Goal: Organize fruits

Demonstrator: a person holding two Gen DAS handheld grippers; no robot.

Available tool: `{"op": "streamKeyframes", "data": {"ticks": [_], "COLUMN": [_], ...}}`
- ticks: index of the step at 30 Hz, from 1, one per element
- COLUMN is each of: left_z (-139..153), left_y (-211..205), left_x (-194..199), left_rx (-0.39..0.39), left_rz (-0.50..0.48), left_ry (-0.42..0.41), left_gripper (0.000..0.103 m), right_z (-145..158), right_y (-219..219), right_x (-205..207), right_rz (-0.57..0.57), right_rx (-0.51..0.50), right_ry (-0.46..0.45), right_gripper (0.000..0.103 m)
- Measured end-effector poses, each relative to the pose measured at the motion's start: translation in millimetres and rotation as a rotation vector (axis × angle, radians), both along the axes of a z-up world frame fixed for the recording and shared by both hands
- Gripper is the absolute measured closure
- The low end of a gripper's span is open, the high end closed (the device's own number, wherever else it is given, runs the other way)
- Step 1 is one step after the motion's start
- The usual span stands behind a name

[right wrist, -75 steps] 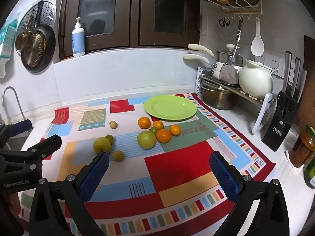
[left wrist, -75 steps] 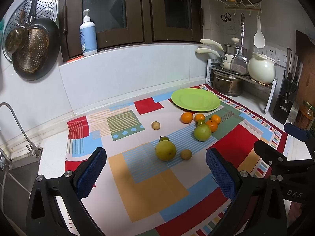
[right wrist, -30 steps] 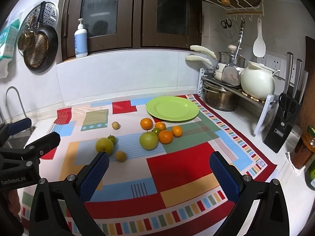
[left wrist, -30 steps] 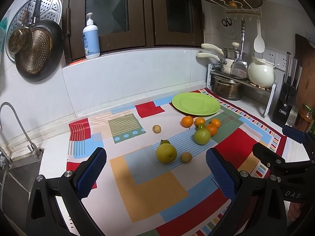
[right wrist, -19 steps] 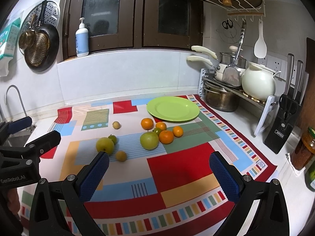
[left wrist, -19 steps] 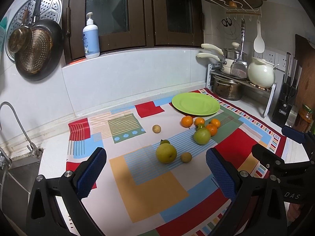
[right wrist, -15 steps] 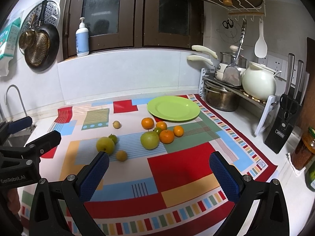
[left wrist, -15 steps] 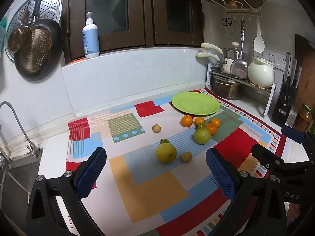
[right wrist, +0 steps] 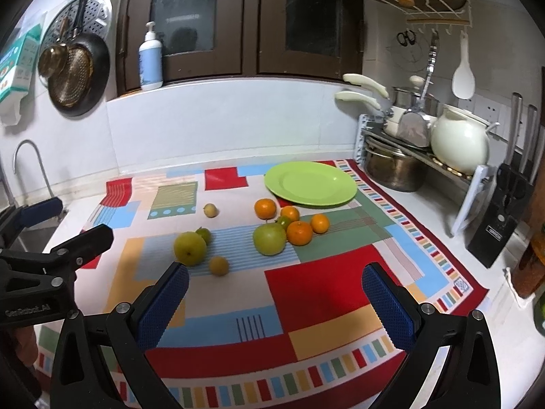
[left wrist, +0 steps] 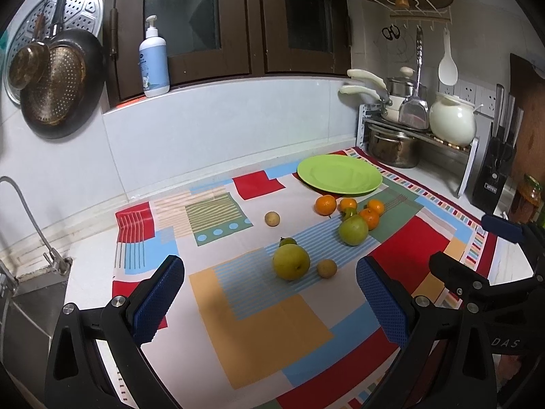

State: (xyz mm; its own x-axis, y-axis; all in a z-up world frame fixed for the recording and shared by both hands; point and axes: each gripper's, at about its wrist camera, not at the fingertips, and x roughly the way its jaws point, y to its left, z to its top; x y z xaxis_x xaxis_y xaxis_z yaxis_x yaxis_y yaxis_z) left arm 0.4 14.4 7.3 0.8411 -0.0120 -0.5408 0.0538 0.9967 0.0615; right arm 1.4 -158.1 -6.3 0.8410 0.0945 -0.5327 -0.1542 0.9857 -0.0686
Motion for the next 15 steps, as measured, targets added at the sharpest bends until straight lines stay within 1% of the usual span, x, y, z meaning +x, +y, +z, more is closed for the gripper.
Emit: {"op": "streamKeyframes", "data": {"ticks": [5,10,14,15], "left_z": [-7.8,-18.0,-29.5,-32.3], "left_y": [2.6,5.9,7.6,8.3], "left_x": [9.3,23.6,40.3,44.2], "left_rx": [0.040,0.060,0.073,0.074], "left_rz": [-0.033,-0.104,-0.176,-0.190], "left_ry": [-0.009,-0.005,0.014,0.021], "left_gripper": [0.001,0.008,0.015,0.015], "right_z": [-6.2,-13.1,-21.3,-24.4], "right_y": [9.2,18.7,25.9,27.6], "right_x": [10.9,26.4,42.5,47.7], "right_rz": [0.061,0.127,0.181,0.190], "right_rx": [-0.017,-0.046,-0.070,-0.077], "right_ry": [0.020,0.036,0.074,0.086], "right_gripper": [0.001,0.001,0.005,0.007]}}
